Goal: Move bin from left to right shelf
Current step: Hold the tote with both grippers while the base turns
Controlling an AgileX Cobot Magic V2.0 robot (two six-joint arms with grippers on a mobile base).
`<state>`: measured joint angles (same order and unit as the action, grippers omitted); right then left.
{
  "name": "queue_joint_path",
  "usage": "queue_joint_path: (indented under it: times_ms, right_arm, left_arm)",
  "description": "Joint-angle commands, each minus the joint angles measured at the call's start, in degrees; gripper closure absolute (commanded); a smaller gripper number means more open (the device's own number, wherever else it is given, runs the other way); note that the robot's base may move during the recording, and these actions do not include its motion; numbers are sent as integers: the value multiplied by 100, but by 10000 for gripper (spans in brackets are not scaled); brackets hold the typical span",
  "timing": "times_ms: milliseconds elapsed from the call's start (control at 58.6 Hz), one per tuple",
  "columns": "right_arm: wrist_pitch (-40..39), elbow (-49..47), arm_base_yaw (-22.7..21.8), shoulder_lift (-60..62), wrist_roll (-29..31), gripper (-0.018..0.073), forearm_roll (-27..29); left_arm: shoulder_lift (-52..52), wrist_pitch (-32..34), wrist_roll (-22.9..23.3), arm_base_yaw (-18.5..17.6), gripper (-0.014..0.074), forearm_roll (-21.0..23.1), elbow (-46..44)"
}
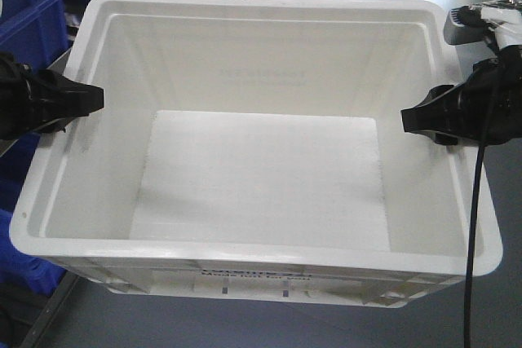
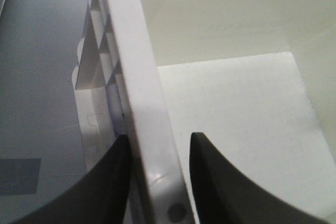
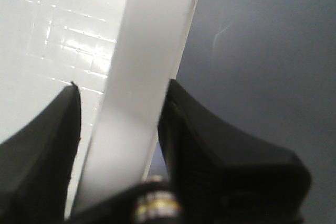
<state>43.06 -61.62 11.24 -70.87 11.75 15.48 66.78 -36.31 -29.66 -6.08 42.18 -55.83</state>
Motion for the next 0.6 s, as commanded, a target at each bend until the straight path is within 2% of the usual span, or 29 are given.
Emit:
queue_joint_path:
  times_ms: [0,580]
  right_arm:
    - [-596,-296,130,179,87,564,779]
    - [-596,-296,130,179,92,564,778]
  left_arm:
    - [-161,-148,-115,-196,603,898,-259]
    - [-161,-148,-115,-196,603,898,-259]
